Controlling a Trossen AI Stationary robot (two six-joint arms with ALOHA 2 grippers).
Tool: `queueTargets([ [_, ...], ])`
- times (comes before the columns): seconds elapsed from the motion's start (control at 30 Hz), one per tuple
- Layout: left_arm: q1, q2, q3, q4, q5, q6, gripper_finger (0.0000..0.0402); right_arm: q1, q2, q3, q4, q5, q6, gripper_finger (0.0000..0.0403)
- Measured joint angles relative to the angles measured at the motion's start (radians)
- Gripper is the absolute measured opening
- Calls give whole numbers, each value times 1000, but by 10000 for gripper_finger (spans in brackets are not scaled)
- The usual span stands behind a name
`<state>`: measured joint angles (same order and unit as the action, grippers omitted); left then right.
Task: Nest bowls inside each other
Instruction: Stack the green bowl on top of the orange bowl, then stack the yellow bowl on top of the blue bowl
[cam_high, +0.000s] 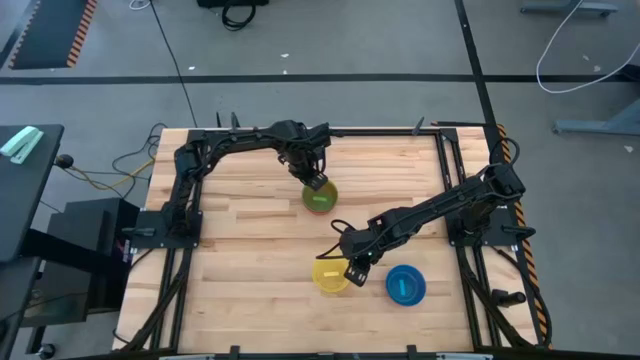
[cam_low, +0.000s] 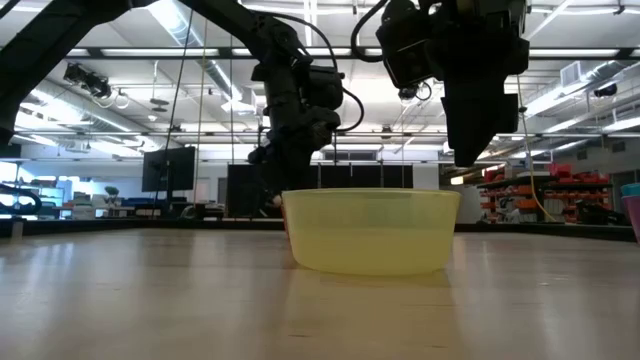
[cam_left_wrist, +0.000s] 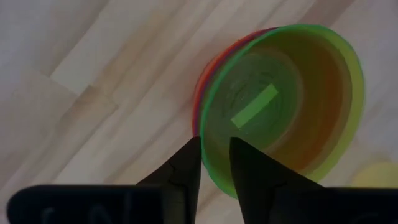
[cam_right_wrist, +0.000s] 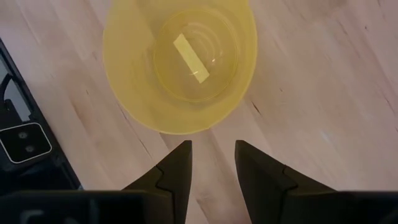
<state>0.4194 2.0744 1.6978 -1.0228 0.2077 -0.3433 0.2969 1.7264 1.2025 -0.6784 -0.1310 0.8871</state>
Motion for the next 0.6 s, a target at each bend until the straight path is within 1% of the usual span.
queueTargets([
  [0.1,11,-15,1,-19,1,13,103,-8,0,0,17,0,0,130],
  [0.27,46,-50,44,-121,-12,44,107,-47,0,0,29,-1,-6,130],
  [0.47,76,-98,70,-203,-77,86,107,-108,0,0,37,-1,-48,130],
  [0.6,99,-125,71,-244,-95,99,107,-141,0,0,37,0,-61,131],
])
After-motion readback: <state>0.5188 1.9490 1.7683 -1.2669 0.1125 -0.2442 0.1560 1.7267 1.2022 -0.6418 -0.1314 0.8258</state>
